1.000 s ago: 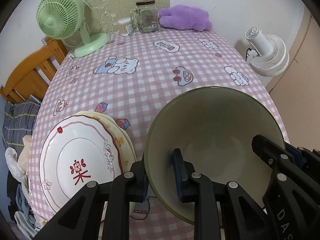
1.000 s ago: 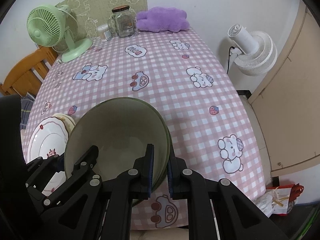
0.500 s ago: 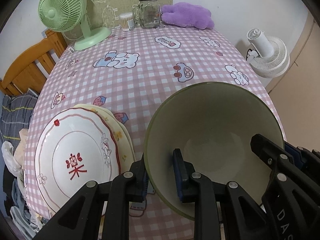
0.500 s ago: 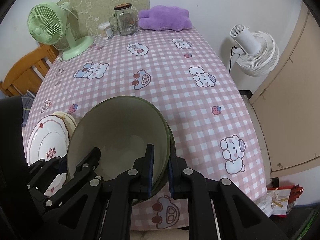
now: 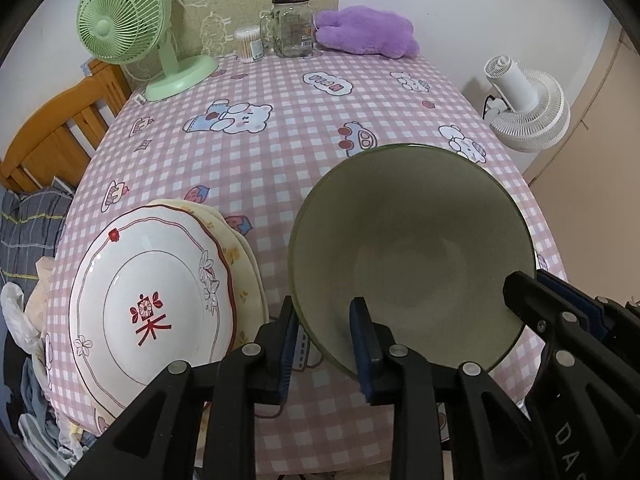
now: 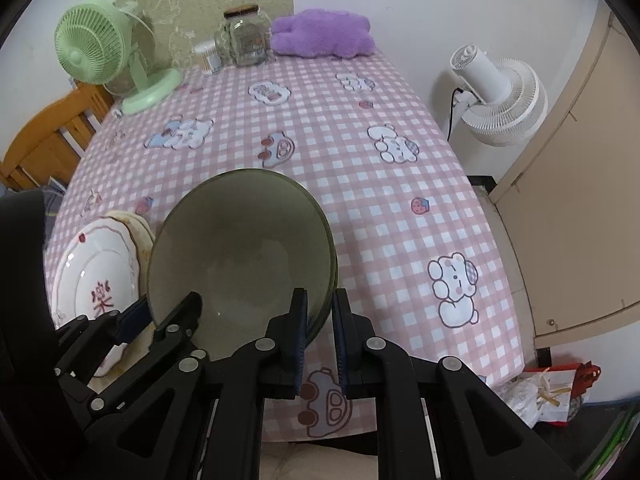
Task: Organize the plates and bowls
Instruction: 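Lower the small bowl into the nested olive-green bowls with both grippers, then open both grippers and regrip the rim of the whole bowl stack, then lift the bowl stack with both grippers, tilting it on its side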
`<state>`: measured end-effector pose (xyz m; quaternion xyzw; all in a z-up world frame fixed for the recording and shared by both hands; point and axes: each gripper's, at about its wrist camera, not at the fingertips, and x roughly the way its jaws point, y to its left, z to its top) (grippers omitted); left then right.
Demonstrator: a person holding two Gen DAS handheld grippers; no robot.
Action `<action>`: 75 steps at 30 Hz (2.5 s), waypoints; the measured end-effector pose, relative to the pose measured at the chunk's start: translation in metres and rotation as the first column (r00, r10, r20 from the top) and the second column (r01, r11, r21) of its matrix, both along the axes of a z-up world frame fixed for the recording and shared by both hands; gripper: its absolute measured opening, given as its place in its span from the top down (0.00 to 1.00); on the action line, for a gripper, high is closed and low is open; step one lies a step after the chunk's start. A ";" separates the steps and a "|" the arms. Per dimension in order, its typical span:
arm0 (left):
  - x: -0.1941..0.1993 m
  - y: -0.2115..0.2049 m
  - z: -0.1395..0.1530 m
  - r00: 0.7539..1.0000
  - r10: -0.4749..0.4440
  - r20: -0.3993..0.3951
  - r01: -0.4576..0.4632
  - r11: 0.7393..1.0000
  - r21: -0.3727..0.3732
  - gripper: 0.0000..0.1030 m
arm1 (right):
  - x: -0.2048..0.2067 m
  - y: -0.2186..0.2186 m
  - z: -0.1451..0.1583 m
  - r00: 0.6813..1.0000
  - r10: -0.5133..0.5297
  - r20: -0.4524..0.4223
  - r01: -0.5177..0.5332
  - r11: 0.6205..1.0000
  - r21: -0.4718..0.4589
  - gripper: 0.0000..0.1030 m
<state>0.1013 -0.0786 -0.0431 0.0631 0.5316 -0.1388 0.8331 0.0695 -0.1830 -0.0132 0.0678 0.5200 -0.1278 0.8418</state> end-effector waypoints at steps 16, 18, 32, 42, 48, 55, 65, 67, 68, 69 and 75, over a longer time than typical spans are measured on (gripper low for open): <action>0.008 0.013 0.019 1.000 0.015 0.004 -0.014 0.996 -0.087 0.25 | 0.002 -0.013 0.017 1.000 0.011 0.025 -0.013 0.998 0.068 0.42; 0.011 0.015 0.019 1.000 0.017 0.007 -0.016 0.994 -0.106 0.19 | 0.003 -0.018 0.018 0.999 0.009 0.032 -0.012 0.998 0.070 0.40; 0.024 0.002 -0.012 0.997 0.030 -0.076 -0.045 0.976 -0.215 0.20 | 0.036 -0.035 -0.011 0.998 0.045 -0.052 -0.039 0.994 0.100 0.40; 0.038 0.001 -0.036 0.989 0.036 -0.142 -0.073 0.961 -0.268 0.29 | 0.054 -0.037 -0.027 0.993 0.055 -0.109 -0.042 0.993 0.111 0.40; 0.039 -0.003 -0.038 0.991 0.000 -0.133 -0.038 0.959 -0.281 0.42 | 0.059 -0.035 -0.036 0.990 0.053 -0.134 -0.039 0.993 0.108 0.40; 0.041 0.000 -0.039 0.990 -0.008 -0.143 -0.034 0.956 -0.290 0.46 | 0.056 -0.035 -0.035 0.993 0.031 -0.115 -0.017 0.993 0.117 0.40; 0.039 -0.004 -0.038 0.990 0.007 -0.144 -0.044 0.964 -0.262 0.45 | 0.057 -0.047 -0.044 0.996 0.050 -0.080 -0.031 0.975 0.220 0.40; 0.038 -0.006 -0.036 0.991 0.011 -0.136 -0.043 0.970 -0.240 0.45 | 0.060 -0.051 -0.052 0.994 0.066 -0.082 -0.042 0.963 0.266 0.40; 0.038 -0.006 -0.036 0.991 0.012 -0.134 -0.044 0.971 -0.237 0.45 | 0.061 -0.053 -0.055 0.994 0.071 -0.082 -0.044 0.956 0.289 0.40; 0.038 -0.005 -0.036 0.990 0.017 -0.137 -0.049 0.970 -0.237 0.45 | 0.062 -0.056 -0.059 0.994 0.075 -0.081 -0.046 0.949 0.312 0.40; 0.037 -0.008 -0.035 0.991 0.031 -0.130 -0.058 0.977 -0.207 0.44 | 0.066 -0.060 -0.072 0.991 0.118 -0.066 -0.080 0.907 0.413 0.40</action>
